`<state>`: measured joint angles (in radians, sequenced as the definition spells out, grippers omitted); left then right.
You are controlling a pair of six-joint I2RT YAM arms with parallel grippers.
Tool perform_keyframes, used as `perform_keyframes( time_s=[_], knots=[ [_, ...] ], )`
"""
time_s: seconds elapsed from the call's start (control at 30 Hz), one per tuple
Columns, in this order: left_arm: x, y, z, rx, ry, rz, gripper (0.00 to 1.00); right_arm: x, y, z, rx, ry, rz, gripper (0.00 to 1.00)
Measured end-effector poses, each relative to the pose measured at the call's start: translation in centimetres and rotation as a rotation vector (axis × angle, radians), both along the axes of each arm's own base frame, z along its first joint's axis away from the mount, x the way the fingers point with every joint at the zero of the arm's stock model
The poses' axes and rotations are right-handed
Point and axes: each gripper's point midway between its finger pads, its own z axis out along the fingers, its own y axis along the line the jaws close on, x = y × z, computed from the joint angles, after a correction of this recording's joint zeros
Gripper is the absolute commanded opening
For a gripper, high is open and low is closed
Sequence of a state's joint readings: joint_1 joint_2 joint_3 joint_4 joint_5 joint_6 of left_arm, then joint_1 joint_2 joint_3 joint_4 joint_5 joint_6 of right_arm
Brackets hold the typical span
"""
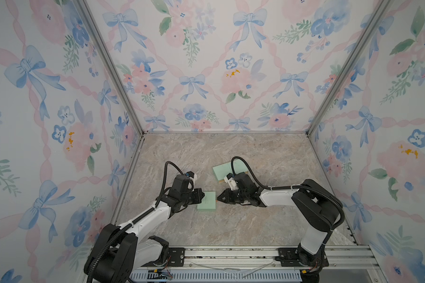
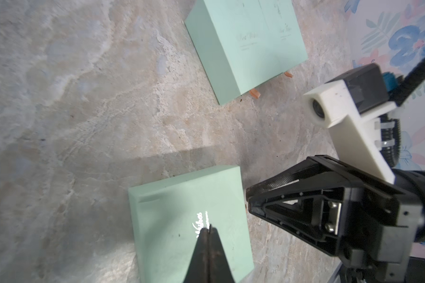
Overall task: Take out the earrings from the drawer-style jewelry box
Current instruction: Open the drawer in the jewelry box.
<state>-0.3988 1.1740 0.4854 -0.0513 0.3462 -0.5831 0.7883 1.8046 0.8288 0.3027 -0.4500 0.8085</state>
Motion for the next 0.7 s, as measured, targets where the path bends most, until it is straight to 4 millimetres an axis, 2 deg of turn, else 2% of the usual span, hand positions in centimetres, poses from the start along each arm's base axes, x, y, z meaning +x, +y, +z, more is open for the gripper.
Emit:
perform_keyframes(
  time_s=[0.27, 0.57, 0.7],
  knots=[
    [-0.5, -0.4, 0.0, -0.016, 0.013, -0.033, 0.0, 0.0, 0.6, 0.3, 0.008, -0.002, 0.009, 0.19],
    [-1.6, -0.7, -2.1, 0.022, 0.08, -0.074, 0.0, -0.3, 0.6, -0.7, -0.011, 0.029, 0.01, 0.16],
    [-1.6, -0.8, -2.2, 0.03, 0.081, -0.084, 0.0, -0.3, 0.6, -0.7, -0.011, 0.03, 0.009, 0.16]
  ],
)
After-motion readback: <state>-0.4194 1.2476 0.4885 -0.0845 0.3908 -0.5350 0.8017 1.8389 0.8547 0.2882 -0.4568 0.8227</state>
